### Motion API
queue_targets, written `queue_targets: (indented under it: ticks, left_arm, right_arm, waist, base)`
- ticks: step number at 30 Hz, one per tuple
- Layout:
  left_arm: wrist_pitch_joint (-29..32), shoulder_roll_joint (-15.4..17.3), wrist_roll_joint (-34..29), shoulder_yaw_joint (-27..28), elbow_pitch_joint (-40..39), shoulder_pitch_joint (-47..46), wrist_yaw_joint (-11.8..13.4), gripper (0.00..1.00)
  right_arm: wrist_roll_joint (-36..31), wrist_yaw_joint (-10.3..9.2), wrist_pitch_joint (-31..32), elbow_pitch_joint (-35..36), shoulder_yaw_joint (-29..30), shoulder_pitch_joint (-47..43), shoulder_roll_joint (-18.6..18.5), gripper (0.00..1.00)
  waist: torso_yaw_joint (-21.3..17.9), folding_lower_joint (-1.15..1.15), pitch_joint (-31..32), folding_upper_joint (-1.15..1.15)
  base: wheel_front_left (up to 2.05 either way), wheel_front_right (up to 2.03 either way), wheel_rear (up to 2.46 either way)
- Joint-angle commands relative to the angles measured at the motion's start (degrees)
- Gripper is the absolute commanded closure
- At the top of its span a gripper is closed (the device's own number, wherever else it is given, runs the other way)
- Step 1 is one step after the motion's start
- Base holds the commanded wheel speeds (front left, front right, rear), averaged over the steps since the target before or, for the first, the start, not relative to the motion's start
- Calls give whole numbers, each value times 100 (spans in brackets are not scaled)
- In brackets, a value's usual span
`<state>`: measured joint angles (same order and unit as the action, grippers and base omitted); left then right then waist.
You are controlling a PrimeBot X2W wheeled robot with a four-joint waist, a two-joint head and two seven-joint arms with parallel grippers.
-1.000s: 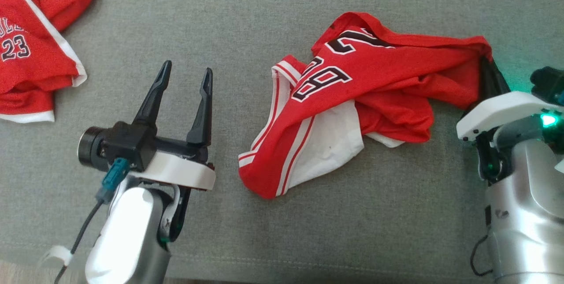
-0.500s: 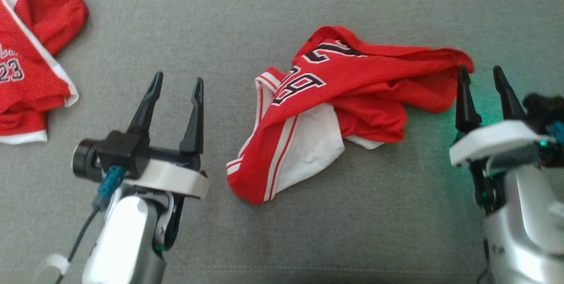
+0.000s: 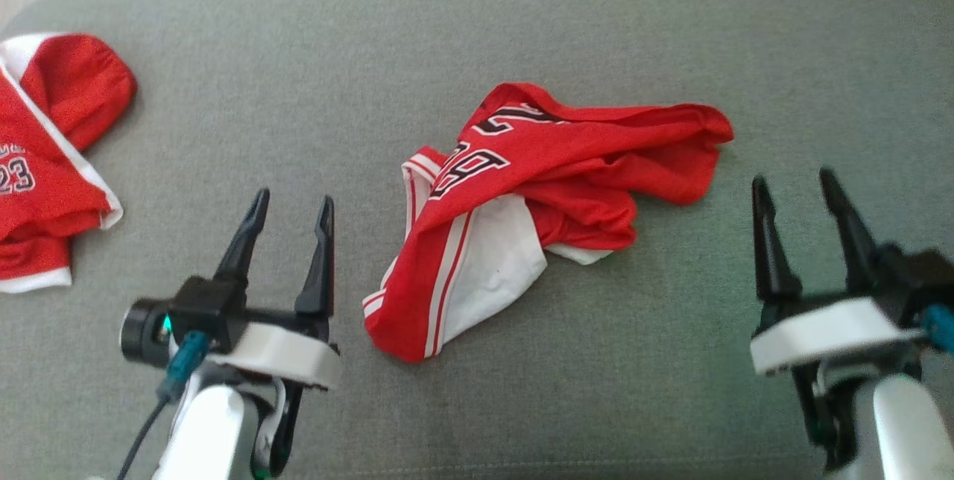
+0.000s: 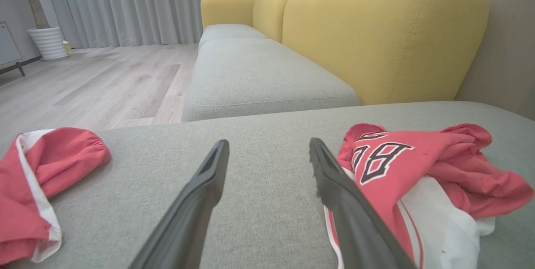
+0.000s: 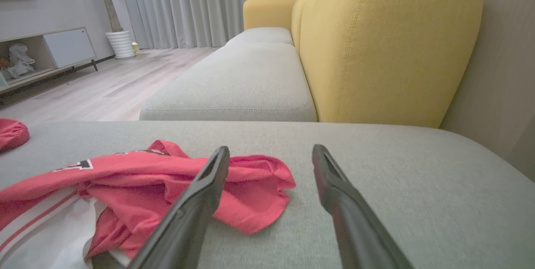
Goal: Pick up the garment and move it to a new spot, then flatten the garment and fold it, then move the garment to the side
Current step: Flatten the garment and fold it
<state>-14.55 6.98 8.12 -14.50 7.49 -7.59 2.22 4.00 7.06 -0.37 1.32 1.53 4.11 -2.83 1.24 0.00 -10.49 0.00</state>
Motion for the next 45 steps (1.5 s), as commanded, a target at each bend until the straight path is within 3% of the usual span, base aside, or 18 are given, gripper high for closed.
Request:
queue_targets:
  ticks: [1, 23, 29, 38, 45]
  left_arm:
    - [-45, 104, -58, 200, -167, -20, 48, 0]
    - [-32, 195, -1, 113, -212, 145, 108, 0]
    - [214, 82, 121, -223, -180, 187, -151, 0]
    - [794, -103, 230, -1320, 169, 122, -795, 0]
    - [1078, -1, 121, -1560, 1064, -391, -827, 0]
  right_arm:
    - [4, 43, 68, 346, -188, -108, -10, 0]
    - [405, 43, 148, 586, -291, -418, -5, 0]
    - [445, 43, 136, 558, -319, -402, -5, 0]
    - [518, 43, 120, 567, -397, -277, -5, 0]
    - [566, 43, 106, 532, -434, -144, -5, 0]
  waist:
    - [-55, 0, 127, 0]
    - [-94, 0, 197, 0]
    - [-94, 0, 146, 0]
    - [-181, 0, -159, 0]
    - [-345, 0, -401, 0]
  base:
    - [0, 0, 0]
    - [0, 0, 0]
    - [0, 0, 0]
    - [0, 0, 0]
    - [0, 0, 0]
